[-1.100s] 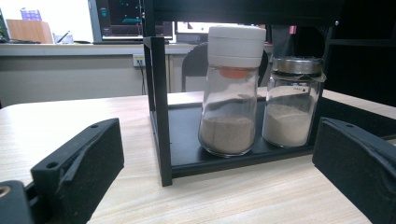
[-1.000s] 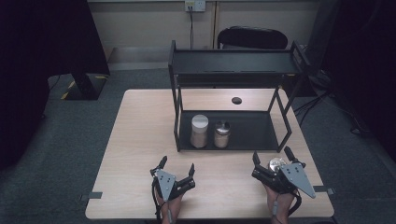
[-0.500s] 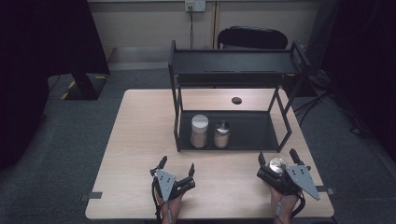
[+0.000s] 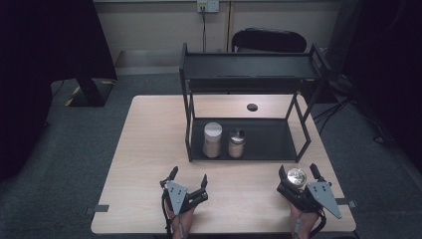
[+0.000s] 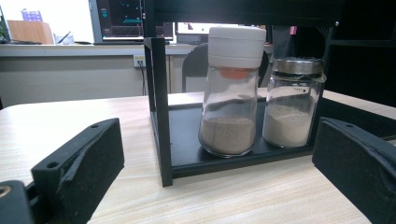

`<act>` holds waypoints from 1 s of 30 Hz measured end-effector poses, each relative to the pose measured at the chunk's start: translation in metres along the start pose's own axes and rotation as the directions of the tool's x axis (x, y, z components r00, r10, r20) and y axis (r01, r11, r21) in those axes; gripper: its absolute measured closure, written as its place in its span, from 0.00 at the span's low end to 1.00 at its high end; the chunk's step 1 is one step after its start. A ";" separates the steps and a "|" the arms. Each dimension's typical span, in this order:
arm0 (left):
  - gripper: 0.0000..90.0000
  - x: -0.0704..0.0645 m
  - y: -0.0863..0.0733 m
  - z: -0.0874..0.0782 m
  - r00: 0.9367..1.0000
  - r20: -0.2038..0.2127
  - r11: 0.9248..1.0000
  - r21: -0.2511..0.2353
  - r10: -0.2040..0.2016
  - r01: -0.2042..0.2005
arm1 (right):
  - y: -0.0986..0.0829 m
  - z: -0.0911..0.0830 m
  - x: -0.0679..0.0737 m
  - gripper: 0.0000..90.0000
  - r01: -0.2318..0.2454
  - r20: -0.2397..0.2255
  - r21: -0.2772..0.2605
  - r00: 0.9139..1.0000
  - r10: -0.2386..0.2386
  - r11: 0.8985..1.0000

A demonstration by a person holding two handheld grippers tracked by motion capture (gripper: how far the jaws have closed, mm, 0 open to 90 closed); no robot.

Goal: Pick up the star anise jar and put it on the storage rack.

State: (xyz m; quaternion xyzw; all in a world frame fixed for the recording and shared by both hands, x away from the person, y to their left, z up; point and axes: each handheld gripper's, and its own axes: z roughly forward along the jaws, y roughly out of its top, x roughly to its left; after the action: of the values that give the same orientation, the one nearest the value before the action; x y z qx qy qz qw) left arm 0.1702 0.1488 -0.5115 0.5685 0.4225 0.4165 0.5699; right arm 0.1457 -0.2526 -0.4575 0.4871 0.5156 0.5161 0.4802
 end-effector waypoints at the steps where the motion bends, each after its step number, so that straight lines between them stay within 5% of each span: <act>1: 0.02 0.000 0.000 0.000 1.000 0.000 1.000 0.000 0.000 0.000 | -0.001 0.000 0.000 0.06 0.002 0.000 0.003 1.000 -0.002 1.000; 30: 0.02 0.000 0.000 0.000 1.000 0.000 1.000 -0.001 0.000 0.000 | -0.019 -0.002 -0.006 0.14 -0.026 0.008 0.060 1.000 0.026 0.998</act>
State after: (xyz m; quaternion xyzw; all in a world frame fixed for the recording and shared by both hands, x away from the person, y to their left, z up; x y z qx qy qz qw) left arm 0.1701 0.1488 -0.5117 0.5683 0.4221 0.4168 0.5702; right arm 0.1436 -0.2589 -0.4769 0.5098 0.5226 0.5048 0.4606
